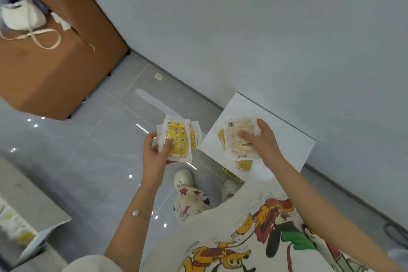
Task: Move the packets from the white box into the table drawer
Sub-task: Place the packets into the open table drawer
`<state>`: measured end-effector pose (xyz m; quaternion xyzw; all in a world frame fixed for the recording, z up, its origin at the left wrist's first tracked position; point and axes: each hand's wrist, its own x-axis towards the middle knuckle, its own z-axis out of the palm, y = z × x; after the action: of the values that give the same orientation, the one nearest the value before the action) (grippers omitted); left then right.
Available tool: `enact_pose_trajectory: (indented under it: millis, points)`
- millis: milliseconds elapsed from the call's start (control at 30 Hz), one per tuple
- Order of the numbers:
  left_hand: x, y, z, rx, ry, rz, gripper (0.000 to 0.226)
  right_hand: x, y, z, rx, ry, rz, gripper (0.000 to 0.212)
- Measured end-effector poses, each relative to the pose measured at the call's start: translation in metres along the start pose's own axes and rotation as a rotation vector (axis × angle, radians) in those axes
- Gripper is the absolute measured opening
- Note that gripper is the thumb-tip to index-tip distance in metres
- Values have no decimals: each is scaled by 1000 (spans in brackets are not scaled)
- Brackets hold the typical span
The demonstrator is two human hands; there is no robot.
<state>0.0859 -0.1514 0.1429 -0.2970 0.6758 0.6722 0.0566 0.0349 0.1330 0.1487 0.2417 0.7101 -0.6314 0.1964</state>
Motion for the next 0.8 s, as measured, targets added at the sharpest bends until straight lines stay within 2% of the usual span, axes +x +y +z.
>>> enact_pose_trajectory:
  millis: [167,267,400,667,800]
  points:
    - [-31,-10,-92,-153,231,-44,38,-15,-28,86,-152,-149,-82,44]
    - [-46,-18,-150,-216,325,-50,28,-24,-42,149,-231,-244,-105,50]
    - [-60,-22,-229,-292,468,-78,31,-43,-61,243,-297,-366,-133,46]
    - [-75,-19,-369,-419,639,-57,29,-95,-84,418,-363,-561,-187,40]
    - [-77,-20,-423,-490,736,-59,39,-114,-98,488,-378,-640,-210,36]
